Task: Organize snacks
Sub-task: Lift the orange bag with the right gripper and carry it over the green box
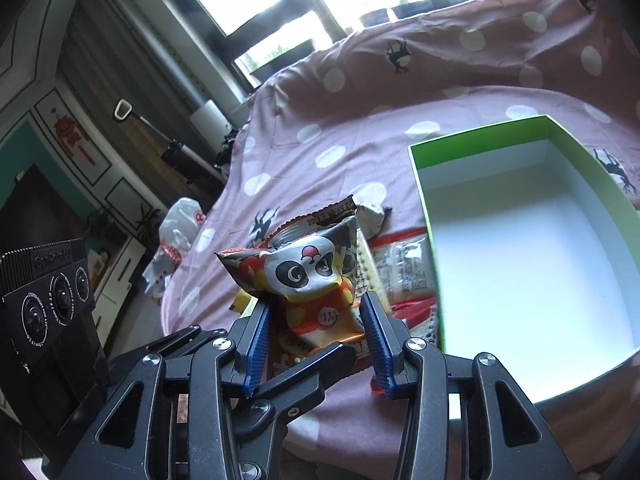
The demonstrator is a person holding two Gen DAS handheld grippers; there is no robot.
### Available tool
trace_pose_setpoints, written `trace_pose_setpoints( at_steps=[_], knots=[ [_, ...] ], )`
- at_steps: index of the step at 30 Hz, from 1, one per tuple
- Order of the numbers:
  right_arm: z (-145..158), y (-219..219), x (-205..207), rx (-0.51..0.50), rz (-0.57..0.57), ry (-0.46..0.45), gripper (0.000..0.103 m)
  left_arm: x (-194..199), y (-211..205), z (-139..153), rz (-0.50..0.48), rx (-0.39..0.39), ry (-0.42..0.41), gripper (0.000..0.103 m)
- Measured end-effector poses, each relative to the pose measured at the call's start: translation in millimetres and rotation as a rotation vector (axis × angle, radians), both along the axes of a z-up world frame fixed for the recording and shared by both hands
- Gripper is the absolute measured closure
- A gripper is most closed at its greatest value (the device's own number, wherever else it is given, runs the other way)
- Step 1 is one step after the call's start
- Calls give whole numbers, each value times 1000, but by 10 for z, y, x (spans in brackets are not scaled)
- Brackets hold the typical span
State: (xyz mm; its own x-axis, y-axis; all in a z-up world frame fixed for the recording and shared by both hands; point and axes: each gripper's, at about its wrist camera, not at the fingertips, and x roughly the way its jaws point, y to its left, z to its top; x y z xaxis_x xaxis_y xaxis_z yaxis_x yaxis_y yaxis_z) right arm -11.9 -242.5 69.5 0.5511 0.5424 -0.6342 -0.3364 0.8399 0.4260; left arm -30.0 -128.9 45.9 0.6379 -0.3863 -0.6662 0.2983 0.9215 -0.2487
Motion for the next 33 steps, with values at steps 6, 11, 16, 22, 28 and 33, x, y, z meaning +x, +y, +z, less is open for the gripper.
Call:
trace_pose_setpoints(
  at_steps=[6,11,16,22,28,33],
  knots=[
    [75,-165,-12,11,-60,-23,57,79,-156,55,-48,-2,-9,58],
    [99,-331,-9,17,-116,-32,57,178,-299,68,-102,-11,-2,58],
    [96,-496,8,26,-175,-31,58,268,-446,63,-145,-15,11,58],
    [98,-721,27,49,-235,-31,58,346,-648,70,-192,-8,11,59],
    [65,-927,48,68,-298,-15,58,455,-860,39,-241,-4,31,59],
    [-11,-1103,104,80,-348,23,58,570,-1010,-38,-276,-10,70,59]
  ],
)
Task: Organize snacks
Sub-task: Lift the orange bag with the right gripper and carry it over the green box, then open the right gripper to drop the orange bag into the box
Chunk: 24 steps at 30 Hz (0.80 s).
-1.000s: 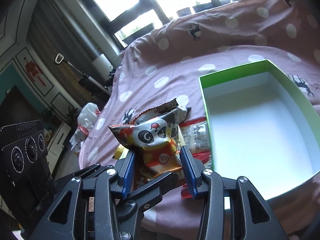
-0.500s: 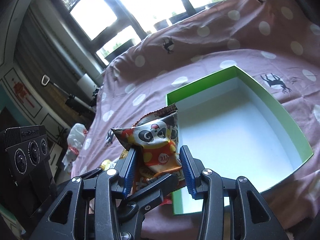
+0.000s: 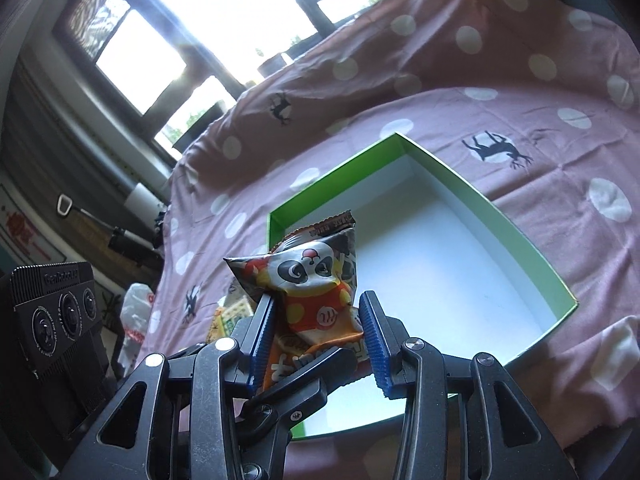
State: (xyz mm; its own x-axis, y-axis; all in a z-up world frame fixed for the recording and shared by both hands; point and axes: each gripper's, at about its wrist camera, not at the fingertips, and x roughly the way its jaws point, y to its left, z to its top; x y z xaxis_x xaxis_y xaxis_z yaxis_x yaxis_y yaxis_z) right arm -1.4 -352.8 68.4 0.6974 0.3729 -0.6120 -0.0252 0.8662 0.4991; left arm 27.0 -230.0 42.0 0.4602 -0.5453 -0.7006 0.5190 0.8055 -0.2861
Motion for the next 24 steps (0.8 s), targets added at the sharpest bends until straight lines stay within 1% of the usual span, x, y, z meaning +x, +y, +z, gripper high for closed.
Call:
trace_pose_setpoints(
  at_steps=[9,15,24],
  knots=[
    [-162,-200,93,23,-64,73,58,145,-175,-152,-44,-4,75,59],
    [-245,-254,127,36,-85,111,58,197,-237,-229,-55,1,111,59],
    [-244,-249,145,8,-109,121,58,256,-236,-297,-68,-26,155,59]
  ],
)
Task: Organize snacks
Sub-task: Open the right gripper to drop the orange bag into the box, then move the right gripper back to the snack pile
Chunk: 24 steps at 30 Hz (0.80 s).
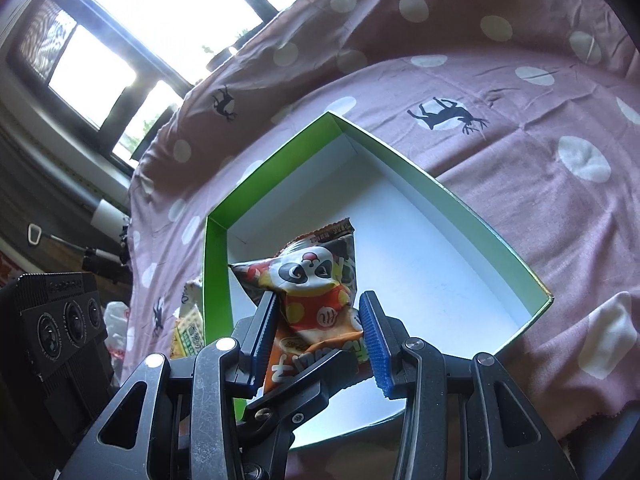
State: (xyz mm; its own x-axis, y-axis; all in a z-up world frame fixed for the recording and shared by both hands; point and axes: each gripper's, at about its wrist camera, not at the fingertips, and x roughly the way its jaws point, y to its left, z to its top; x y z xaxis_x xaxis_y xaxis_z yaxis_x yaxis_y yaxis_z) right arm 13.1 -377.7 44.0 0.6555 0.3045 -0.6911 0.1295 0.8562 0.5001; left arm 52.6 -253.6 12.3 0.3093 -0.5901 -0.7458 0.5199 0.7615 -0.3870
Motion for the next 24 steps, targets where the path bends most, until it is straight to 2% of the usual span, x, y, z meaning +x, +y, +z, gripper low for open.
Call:
trace_pose_setpoints(
  at_steps=[6,8,11,15,19,24],
  knots=[
    [25,20,-11,-22,-5,5,55,-37,28,10,16,-5,4,58],
    [52,43,-25,-42,-4,-1,45,-60,68,29,16,-20,4,58],
    [114,79,-64,-53,-3,-32,35,-89,166,67,38,-40,10,51],
    [187,155,-103,-51,16,-62,35,-153,350,163,79,-54,-14,43],
    [228,273,-117,-58,40,-74,32,-225,585,240,157,-44,-50,27],
    [286,435,-139,-57,71,-105,21,-310,899,343,249,-44,-100,24]
  ],
)
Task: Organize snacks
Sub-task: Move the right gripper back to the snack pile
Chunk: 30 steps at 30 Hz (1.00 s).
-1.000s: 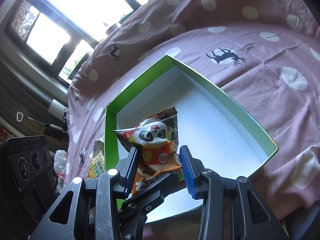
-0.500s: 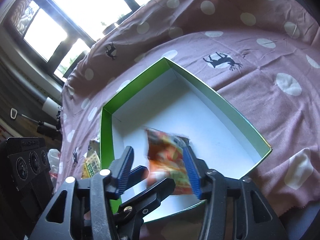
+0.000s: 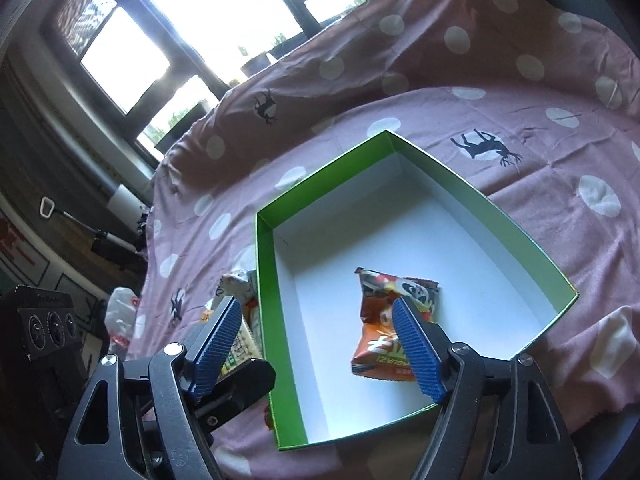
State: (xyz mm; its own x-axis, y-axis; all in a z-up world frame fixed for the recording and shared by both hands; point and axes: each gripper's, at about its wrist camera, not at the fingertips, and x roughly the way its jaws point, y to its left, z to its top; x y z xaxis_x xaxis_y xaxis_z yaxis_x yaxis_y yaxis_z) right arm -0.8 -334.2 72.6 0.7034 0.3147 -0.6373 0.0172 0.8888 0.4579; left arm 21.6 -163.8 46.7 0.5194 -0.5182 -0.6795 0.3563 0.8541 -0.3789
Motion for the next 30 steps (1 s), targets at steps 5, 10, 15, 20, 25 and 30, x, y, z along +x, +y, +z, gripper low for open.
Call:
trace_pose_setpoints(
  at_steps=[5,10,15,20,25,30],
  knots=[
    [59,191,-42,-20,43,-28,17,-120,350,60,85,-22,-43,20],
    [65,383,-49,-29,89,-44,13,-220,676,76,251,23,-79,15],
    [65,598,-65,-67,130,-64,10,-275,1046,-32,366,-3,-48,15],
    [11,811,-48,-102,176,-44,9,-316,1255,-175,434,54,-14,15],
    [-72,1007,-28,-106,228,-15,9,-351,1462,-343,478,105,13,15],
    [-127,1154,7,-92,265,17,9,-370,1582,-416,491,110,28,15]
  ],
)
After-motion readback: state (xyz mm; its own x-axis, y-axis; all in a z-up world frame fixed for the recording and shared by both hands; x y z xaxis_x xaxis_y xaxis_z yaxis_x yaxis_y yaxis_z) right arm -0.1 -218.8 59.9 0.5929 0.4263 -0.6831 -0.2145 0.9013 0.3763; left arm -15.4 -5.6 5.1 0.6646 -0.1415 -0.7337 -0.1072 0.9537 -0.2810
